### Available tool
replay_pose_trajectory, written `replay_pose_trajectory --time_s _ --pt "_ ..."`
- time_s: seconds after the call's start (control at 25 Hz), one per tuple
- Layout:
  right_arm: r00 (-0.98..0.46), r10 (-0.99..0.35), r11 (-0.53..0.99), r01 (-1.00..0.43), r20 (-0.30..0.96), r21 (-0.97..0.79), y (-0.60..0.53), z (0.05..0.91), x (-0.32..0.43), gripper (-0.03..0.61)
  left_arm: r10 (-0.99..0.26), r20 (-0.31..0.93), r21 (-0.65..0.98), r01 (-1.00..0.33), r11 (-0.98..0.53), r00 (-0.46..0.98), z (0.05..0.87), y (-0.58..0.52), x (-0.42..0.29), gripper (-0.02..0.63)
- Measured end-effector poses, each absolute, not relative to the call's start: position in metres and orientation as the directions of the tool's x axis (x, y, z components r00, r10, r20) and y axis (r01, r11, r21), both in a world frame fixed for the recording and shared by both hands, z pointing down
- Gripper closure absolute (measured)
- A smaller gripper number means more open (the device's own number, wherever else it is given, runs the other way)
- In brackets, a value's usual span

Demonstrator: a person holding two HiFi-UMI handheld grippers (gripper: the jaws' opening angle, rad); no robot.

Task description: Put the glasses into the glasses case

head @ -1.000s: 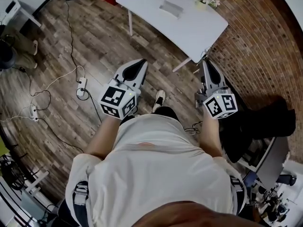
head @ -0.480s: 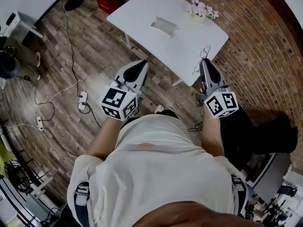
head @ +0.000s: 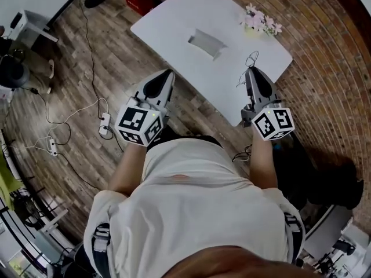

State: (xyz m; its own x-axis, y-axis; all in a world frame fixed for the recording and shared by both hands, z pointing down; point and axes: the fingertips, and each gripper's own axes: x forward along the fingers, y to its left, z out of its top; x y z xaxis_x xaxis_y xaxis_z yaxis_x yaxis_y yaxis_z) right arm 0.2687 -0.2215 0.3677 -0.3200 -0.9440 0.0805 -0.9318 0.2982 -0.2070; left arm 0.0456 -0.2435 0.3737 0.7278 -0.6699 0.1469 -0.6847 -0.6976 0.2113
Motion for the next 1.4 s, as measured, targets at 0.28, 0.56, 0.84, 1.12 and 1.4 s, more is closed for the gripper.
replay_pose_trajectory --time_s 0.28,0.56,0.84,1.12,1.4 --pt "-0.256 -0.959 0.231 -0.956 0.124 -0.183 -0.299 0.379 0.232 0.492 -0.621 0.102 0.241 -0.625 -0.743 0.777 0.375 -0.331 0.015 0.595" --pt "-0.200 -0.976 0.185 -0.971 0.088 -0.150 -0.371 0.363 0.163 0.492 -0.540 0.118 0.156 -0.552 -0.819 0.833 0.367 -0.432 -0.029 0.595" --pt "-0.108 -0.983 0.088 -0.987 0.152 -0.133 -0.386 0.382 0.164 0.492 -0.493 0.136 0.187 -0.511 -0.839 0.859 0.380 -0.470 -0.033 0.595" --pt "-0.098 -0.978 0.079 -0.991 0.183 -0.109 -0.403 0.389 0.201 0.492 -0.490 0.148 0.213 -0.511 -0.833 0.859 0.384 -0.482 -0.003 0.595" --pt "-0.125 -0.943 0.178 -0.973 0.309 0.148 -0.434 0.416 0.230 0.492 -0.535 0.183 0.212 -0.565 -0.798 0.825 0.386 -0.487 0.025 0.595"
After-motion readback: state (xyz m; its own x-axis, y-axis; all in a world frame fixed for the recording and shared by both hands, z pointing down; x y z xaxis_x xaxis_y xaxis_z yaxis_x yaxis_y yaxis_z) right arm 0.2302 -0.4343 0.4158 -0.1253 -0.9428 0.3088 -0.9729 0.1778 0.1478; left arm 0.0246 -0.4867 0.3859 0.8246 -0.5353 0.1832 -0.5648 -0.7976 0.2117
